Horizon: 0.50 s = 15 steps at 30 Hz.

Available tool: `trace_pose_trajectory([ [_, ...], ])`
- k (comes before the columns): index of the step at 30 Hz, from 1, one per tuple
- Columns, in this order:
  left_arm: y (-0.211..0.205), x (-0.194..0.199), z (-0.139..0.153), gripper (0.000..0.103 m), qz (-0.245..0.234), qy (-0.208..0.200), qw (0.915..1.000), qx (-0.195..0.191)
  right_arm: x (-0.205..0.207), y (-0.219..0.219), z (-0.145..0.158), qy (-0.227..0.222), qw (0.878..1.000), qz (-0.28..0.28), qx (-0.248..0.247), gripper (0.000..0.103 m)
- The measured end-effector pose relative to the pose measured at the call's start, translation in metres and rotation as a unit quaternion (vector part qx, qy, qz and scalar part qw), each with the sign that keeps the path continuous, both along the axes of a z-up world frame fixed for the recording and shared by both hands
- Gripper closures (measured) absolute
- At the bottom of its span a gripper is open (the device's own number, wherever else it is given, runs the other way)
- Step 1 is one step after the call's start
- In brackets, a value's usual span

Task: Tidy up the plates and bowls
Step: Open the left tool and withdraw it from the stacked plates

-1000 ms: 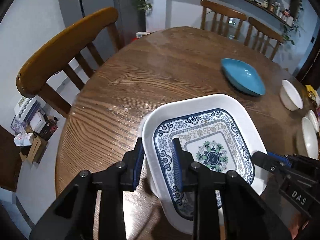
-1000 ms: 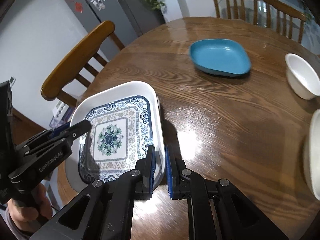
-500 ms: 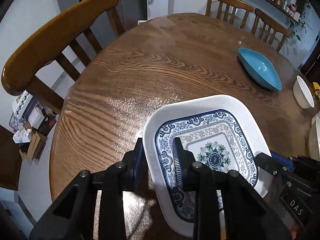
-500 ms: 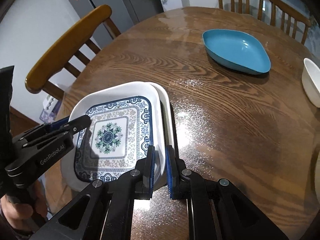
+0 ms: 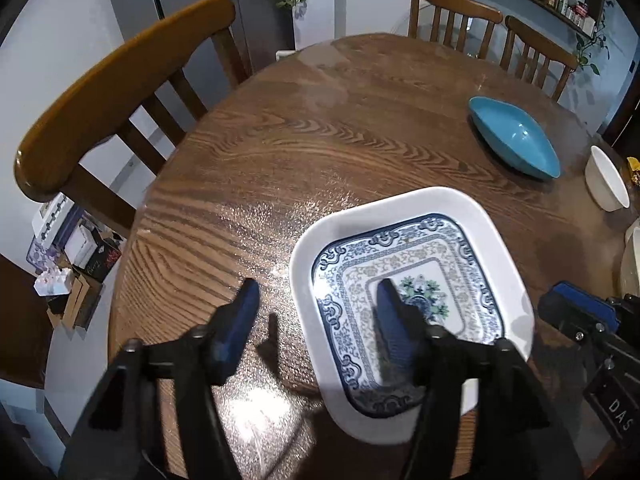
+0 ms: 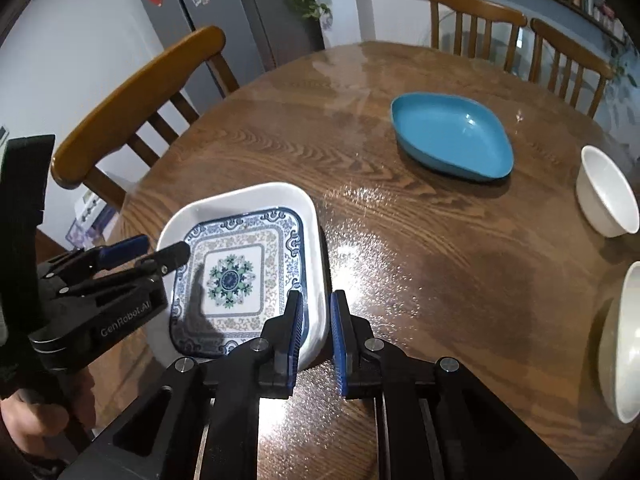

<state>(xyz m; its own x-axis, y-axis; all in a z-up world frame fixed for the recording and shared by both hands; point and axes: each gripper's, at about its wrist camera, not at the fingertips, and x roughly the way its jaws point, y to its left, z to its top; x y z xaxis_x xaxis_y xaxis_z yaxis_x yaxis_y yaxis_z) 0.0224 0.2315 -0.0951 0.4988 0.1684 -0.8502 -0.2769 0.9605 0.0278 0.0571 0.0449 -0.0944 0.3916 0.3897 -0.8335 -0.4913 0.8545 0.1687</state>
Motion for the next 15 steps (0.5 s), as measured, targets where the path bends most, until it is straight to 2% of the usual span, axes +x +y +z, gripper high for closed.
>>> trace_pose_trajectory([
  [2, -0.004, -0.003, 0.006, 0.038, -0.002, -0.007, 1.0000, 0.002, -0.003, -0.005, 0.004, -0.001, 1.000, 0.001, 0.004, 0.089],
  [4, -0.009, -0.007, 0.013, 0.028, -0.006, -0.013, 0.9999, 0.000, -0.006, -0.012, 0.008, -0.001, 1.000, 0.001, 0.007, 0.088],
  [7, -0.020, -0.011, 0.022, 0.023, -0.014, -0.026, 0.9995, 0.004, -0.013, -0.024, 0.014, -0.004, 1.000, 0.000, 0.013, 0.070],
  [8, -0.024, -0.012, 0.026, 0.023, -0.018, -0.030, 0.9994, 0.006, -0.016, -0.030, 0.017, -0.006, 1.000, -0.002, 0.016, 0.059],
  [9, -0.029, -0.013, 0.029, 0.022, -0.022, -0.033, 0.9992, 0.006, -0.018, -0.034, 0.018, -0.009, 1.000, -0.004, 0.018, 0.052],
  [15, -0.058, -0.017, 0.042, 0.019, -0.048, -0.043, 0.9979, 0.005, -0.028, -0.070, 0.030, -0.008, 0.999, -0.017, 0.047, 0.048],
])
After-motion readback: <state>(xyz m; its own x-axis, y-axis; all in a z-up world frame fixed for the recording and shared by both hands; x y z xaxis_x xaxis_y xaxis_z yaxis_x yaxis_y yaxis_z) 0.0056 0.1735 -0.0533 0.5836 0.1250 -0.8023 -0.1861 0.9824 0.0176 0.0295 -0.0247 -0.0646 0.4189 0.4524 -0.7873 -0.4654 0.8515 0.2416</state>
